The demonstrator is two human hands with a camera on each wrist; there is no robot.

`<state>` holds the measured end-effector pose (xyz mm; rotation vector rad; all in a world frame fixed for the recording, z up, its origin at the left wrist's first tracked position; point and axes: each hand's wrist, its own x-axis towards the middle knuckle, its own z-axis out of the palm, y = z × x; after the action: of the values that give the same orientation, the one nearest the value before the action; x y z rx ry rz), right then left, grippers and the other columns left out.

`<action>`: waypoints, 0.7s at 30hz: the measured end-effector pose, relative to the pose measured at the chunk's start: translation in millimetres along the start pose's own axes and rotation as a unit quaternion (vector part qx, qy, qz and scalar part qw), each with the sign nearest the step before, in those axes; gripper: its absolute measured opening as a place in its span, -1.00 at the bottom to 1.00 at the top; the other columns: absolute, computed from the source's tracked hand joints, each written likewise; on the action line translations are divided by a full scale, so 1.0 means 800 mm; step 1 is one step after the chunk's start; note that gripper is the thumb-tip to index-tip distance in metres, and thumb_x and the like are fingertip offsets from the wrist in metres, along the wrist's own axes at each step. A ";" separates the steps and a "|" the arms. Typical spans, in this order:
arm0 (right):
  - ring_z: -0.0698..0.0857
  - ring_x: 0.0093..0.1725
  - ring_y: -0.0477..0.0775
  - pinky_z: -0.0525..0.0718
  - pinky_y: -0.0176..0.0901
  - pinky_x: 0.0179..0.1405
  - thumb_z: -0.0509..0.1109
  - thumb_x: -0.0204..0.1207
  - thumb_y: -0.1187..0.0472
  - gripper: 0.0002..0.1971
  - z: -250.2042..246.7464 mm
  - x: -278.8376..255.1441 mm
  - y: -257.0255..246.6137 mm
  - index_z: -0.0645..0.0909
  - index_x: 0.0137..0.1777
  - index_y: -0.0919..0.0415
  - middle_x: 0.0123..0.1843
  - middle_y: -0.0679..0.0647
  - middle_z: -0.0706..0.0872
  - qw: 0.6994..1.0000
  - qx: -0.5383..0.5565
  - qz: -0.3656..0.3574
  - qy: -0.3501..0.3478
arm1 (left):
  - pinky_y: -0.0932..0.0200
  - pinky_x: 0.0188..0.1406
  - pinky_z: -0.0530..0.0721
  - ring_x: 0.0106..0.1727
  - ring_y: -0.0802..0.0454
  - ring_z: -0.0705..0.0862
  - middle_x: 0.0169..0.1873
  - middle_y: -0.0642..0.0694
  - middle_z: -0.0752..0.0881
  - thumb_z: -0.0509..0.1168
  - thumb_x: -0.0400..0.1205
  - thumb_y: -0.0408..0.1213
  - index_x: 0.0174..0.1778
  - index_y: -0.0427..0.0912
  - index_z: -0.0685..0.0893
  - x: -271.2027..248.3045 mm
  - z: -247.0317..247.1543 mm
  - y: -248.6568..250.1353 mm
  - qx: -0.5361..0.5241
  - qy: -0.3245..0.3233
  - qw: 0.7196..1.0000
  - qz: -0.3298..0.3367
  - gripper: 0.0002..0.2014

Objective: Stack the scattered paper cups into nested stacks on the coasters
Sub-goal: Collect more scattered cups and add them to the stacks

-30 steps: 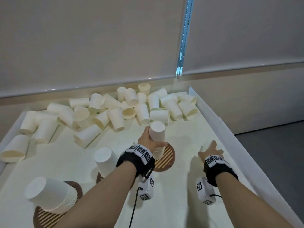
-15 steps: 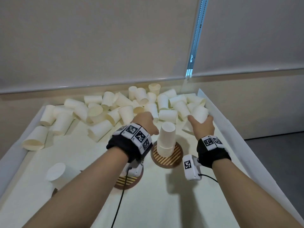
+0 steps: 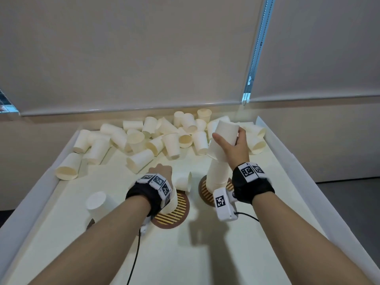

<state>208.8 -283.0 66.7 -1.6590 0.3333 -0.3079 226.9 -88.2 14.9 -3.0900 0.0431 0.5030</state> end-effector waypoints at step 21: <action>0.63 0.13 0.17 0.60 0.13 0.26 0.36 0.46 -0.19 -0.50 0.015 0.044 0.009 0.33 0.23 0.08 0.12 0.10 0.60 0.997 0.026 0.066 0.021 | -0.19 0.39 0.41 0.48 -0.37 0.29 0.47 -0.36 0.25 0.06 0.64 -0.52 0.49 -0.26 0.30 0.040 0.050 0.074 0.137 0.012 0.984 0.116 -0.54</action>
<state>245.4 -286.7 58.2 -1.5736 0.4601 -0.2508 242.6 -147.2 -33.4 -2.8332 0.4386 0.4218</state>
